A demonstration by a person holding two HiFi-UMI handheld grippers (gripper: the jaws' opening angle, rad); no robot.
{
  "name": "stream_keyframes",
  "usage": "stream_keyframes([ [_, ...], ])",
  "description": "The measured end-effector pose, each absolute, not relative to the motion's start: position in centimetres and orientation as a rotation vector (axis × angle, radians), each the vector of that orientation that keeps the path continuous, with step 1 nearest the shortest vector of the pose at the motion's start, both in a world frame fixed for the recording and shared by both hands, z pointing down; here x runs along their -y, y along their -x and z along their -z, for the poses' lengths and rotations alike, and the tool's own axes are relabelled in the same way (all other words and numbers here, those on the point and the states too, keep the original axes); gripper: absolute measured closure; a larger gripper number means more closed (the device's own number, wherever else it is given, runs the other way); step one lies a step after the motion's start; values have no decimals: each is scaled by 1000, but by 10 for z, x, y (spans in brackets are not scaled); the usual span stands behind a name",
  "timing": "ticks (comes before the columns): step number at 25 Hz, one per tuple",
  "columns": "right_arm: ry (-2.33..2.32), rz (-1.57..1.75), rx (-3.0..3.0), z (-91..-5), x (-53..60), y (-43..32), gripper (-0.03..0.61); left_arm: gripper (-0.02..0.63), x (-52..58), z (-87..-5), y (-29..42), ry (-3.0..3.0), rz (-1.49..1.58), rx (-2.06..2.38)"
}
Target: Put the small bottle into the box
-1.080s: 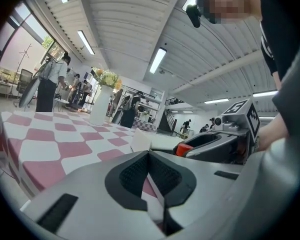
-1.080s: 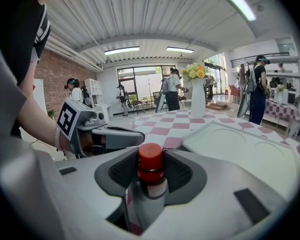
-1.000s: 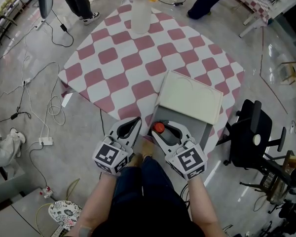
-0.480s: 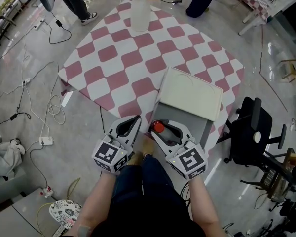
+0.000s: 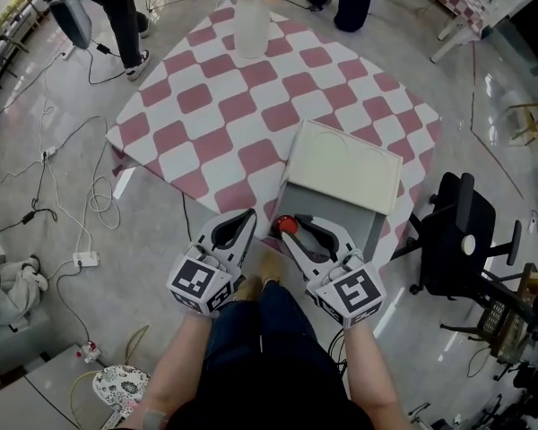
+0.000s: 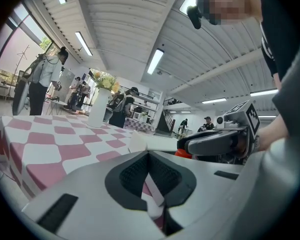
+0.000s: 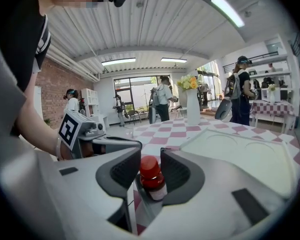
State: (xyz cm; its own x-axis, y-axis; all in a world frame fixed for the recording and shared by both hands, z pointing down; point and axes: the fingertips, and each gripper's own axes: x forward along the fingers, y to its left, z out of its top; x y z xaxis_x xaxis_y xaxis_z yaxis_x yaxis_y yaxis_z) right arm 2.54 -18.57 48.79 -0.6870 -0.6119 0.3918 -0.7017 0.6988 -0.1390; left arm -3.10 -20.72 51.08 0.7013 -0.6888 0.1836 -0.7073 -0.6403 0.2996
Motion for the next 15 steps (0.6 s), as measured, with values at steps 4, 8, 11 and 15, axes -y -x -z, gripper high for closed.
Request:
stream_keyframes([
  [4,-1088,-402,2589,-483,184,-34,480,614,206,-506,29,-2576,-65,1086],
  [8,-1158,-414,2588,-477,182,-46,509,614,205,-499,24,-2597,-60,1073],
  [11,-1206,-419,2584,-473,179,-55,517,614,205,-494,21,-2612,-55,1063],
  [15,-1275,-421,2574,-466,177,-69,529,614,205,-488,15,-2629,-42,1045],
])
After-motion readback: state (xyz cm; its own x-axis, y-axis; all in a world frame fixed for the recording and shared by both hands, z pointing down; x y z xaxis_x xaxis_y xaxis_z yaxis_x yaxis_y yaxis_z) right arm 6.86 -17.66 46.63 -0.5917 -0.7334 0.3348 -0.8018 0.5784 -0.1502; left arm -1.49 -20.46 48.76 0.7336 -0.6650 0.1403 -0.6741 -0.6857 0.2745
